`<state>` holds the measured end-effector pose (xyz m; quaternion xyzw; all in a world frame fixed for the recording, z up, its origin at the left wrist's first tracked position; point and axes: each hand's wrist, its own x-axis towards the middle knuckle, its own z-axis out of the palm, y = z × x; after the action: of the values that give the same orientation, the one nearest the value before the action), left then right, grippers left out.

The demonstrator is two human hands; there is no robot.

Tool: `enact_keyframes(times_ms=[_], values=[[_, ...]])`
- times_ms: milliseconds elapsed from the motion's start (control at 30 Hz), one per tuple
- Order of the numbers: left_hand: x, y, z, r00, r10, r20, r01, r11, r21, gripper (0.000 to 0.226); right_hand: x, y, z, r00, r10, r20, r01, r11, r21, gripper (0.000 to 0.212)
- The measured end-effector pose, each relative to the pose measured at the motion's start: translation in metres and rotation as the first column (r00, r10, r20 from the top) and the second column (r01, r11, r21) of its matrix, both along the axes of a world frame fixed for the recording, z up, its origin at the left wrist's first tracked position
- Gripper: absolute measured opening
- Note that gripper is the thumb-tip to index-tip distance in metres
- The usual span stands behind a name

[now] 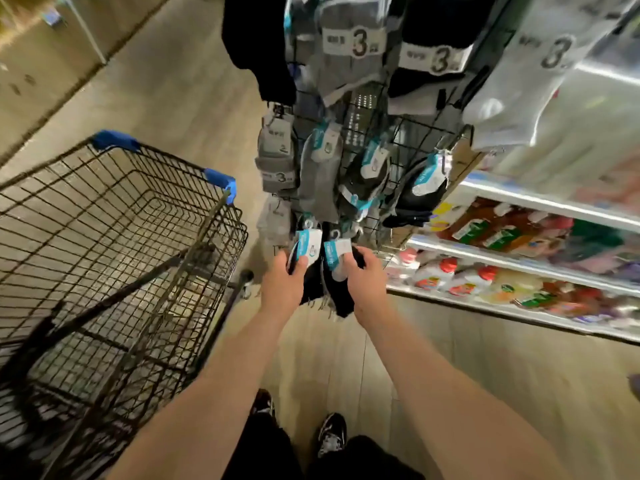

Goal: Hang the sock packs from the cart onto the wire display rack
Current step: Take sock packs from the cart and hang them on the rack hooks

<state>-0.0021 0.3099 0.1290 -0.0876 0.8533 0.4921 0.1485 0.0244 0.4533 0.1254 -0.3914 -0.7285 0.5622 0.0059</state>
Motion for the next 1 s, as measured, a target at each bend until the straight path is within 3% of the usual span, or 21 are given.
enact_keyframes(times_ms=[133,267,400,533,700,1000], values=[[0.007,0.049,-0.054,0.995,-0.101,-0.021,0.102,0.993,0.058,0.026,0.016,0.052,-0.056,0.982,-0.184,-0.042,0.182,0.982,-0.054,0.012],[0.0,0.09,-0.111,0.986,-0.164,-0.026,0.166,0.979,0.122,0.046,0.021,0.094,-0.113,0.94,-0.331,-0.081,0.323,0.942,-0.091,0.013],[-0.015,0.124,-0.156,0.97,-0.237,-0.061,0.243,0.962,0.124,0.026,0.013,0.133,-0.157,0.896,-0.424,-0.134,0.418,0.905,-0.073,0.013],[-0.036,0.149,-0.194,0.955,-0.276,-0.108,0.285,0.955,0.086,0.035,-0.017,0.165,-0.187,0.887,-0.405,-0.222,0.4,0.914,-0.068,0.02],[-0.067,0.169,-0.238,0.94,-0.291,-0.181,0.311,0.946,0.095,0.051,-0.061,0.182,-0.223,0.903,-0.261,-0.341,0.278,0.961,0.001,0.019],[-0.097,0.186,-0.298,0.868,-0.258,-0.424,0.379,0.897,0.229,0.036,-0.11,0.197,-0.272,0.815,-0.143,-0.562,0.238,0.966,0.099,0.019]])
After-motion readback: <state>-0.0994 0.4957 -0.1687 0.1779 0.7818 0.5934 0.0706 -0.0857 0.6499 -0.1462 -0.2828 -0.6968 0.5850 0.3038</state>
